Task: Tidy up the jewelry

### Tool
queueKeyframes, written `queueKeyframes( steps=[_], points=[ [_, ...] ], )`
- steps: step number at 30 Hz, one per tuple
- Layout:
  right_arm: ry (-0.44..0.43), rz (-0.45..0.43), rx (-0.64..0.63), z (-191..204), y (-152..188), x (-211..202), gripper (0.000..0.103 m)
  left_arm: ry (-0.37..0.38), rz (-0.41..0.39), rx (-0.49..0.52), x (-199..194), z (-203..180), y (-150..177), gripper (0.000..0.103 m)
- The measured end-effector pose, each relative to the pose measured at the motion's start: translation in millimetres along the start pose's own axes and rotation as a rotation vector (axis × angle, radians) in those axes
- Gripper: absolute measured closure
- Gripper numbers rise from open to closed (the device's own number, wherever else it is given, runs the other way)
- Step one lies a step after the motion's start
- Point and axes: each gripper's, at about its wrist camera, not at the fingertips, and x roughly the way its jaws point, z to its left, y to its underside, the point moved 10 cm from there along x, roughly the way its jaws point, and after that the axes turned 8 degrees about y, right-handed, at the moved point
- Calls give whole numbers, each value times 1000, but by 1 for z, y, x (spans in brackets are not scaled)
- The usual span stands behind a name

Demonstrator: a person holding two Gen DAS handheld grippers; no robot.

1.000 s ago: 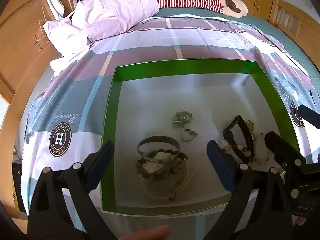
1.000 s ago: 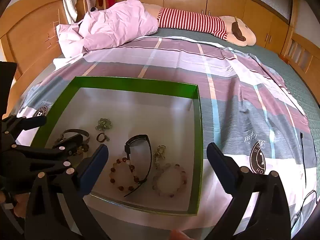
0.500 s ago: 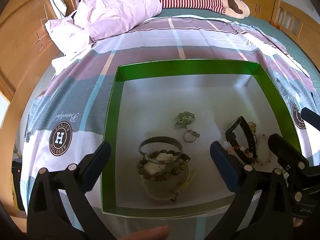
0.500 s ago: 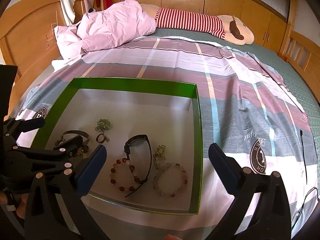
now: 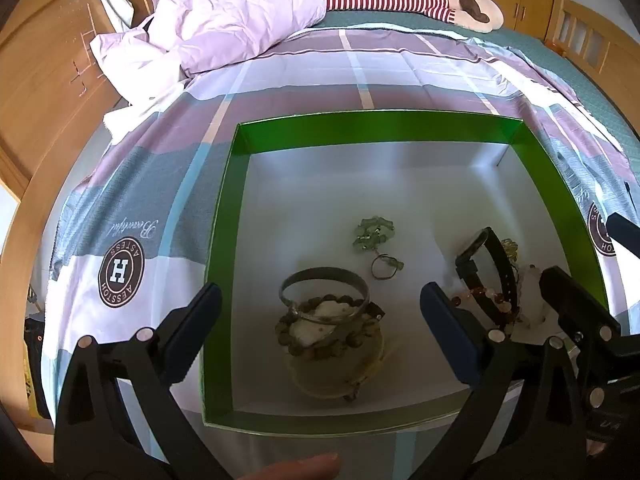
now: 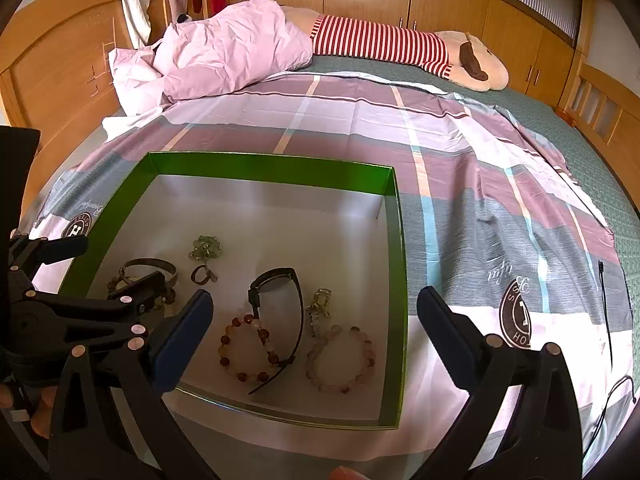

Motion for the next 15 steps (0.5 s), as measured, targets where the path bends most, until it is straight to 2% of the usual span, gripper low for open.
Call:
queueKeyframes(
  steps=[15],
  points=[
    [5, -1, -6, 2, 1, 0, 4, -8, 6, 0, 1, 0, 1, 4]
  ],
)
